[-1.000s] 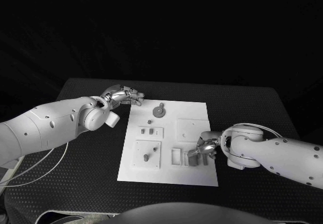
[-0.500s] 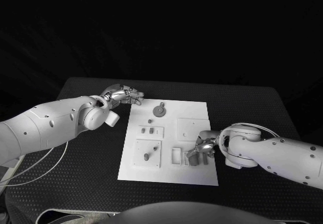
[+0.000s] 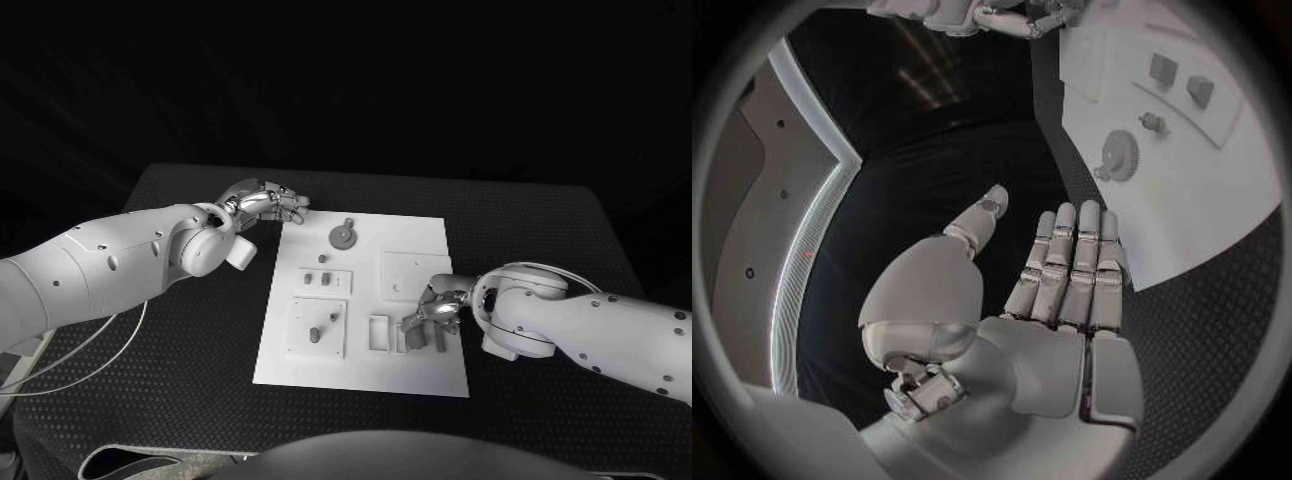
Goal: Assemble the parts on the task board
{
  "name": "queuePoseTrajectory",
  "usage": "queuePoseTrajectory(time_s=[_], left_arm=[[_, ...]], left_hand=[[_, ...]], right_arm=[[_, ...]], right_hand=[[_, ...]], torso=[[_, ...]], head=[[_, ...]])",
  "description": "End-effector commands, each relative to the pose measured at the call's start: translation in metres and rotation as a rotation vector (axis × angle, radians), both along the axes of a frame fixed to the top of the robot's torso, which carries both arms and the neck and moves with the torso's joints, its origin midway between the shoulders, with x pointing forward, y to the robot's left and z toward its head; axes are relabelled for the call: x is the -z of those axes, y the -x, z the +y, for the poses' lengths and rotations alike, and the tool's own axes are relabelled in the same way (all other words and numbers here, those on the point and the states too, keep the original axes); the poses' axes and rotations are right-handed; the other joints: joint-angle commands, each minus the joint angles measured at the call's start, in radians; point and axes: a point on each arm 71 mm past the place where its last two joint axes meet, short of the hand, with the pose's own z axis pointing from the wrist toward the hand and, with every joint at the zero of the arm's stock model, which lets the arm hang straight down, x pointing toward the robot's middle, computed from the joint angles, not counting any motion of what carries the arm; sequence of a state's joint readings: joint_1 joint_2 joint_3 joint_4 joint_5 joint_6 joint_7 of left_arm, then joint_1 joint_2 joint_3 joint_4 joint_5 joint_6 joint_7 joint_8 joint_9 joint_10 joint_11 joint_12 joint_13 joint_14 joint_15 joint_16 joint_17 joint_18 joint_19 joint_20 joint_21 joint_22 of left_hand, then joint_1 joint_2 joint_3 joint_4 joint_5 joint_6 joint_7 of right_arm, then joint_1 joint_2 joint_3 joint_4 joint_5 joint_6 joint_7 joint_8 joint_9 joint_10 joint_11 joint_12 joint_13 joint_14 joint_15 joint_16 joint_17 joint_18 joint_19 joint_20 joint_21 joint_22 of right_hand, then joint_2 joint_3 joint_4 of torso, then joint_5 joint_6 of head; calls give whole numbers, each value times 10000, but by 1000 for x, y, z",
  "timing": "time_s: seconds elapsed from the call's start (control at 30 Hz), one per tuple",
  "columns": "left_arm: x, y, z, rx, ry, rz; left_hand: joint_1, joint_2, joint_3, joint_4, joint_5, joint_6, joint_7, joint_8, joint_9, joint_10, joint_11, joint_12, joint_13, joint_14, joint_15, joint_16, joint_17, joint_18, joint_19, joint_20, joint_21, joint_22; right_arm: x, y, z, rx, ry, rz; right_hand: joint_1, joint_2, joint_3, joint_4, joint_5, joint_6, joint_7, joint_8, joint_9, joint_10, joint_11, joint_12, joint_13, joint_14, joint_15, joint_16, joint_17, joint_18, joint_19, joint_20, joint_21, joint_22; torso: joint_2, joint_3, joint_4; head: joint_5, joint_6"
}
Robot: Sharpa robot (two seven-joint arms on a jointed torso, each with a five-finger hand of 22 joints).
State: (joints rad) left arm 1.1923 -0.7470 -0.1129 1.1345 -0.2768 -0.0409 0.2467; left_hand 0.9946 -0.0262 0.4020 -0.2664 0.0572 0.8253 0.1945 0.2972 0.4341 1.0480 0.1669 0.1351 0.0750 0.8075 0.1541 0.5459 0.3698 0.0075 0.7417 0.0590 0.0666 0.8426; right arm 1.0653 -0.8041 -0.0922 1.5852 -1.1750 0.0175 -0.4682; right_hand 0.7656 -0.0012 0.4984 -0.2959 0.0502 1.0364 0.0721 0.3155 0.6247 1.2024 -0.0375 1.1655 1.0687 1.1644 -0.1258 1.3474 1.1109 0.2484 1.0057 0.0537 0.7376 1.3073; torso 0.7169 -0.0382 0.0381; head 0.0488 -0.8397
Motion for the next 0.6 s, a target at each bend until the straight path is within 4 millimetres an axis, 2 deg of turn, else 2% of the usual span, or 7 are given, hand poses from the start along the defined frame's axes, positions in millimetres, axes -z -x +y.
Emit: queuePoseTrajectory(time_s=[0.03,0.2,0.33,0.5,0.6], left_arm=[[-1,0,-1,114,139,5],[-1,0,-2,136,146,15],[-1,0,-3,166,152,32],[0,0,-3,142,122,57],[0,1,-3,161,113,90]], left_hand=[[-88,-3,82,5,-11,-65,12,27,-9,-14,0,12,0,-2,31,-43,14,-74,-45,0,22,-14],[-93,-3,84,5,-12,-63,11,29,-9,-14,0,13,0,-3,32,-45,17,-75,-46,1,23,-15],[-99,-4,85,5,-12,-62,11,30,-9,-15,0,13,0,-4,33,-47,20,-75,-47,2,23,-15],[-103,0,90,5,-11,-61,10,31,-9,-16,0,13,0,-5,34,-50,24,-75,-49,2,24,-16],[-105,2,94,5,-11,-60,10,32,-9,-16,0,13,0,-5,34,-51,26,-75,-50,3,25,-16]], right_arm=[[-10,-3,4,444,-917,-135],[-25,-6,5,808,-1539,-66],[-31,-6,9,847,-1774,177],[-29,-5,17,1342,-2197,725],[-26,-5,22,1632,-2292,1182]], right_hand=[[336,304,45,33,30,86,-11,92,116,80,-24,-24,-23,21,-104,66,-31,134,36,-40,66,191],[312,288,22,38,28,106,-17,83,123,104,-31,-27,-42,30,-110,83,-71,134,48,-38,69,188],[265,284,4,46,29,114,-19,70,125,114,-33,-35,-58,28,-113,89,-104,134,52,-34,65,183],[240,258,-6,46,29,111,-18,56,124,117,-33,-44,-71,23,-114,92,-127,134,51,-32,60,180],[213,220,-18,49,28,116,-18,45,125,122,-33,-52,-84,20,-116,102,-150,134,54,-32,61,180]], torso=[[-1,2,-16],[4,-7,-60],[8,-1,-45],[1,2,-14],[-1,5,-22]], head=[[34,-3],[39,17],[28,17],[2,15],[23,16]])
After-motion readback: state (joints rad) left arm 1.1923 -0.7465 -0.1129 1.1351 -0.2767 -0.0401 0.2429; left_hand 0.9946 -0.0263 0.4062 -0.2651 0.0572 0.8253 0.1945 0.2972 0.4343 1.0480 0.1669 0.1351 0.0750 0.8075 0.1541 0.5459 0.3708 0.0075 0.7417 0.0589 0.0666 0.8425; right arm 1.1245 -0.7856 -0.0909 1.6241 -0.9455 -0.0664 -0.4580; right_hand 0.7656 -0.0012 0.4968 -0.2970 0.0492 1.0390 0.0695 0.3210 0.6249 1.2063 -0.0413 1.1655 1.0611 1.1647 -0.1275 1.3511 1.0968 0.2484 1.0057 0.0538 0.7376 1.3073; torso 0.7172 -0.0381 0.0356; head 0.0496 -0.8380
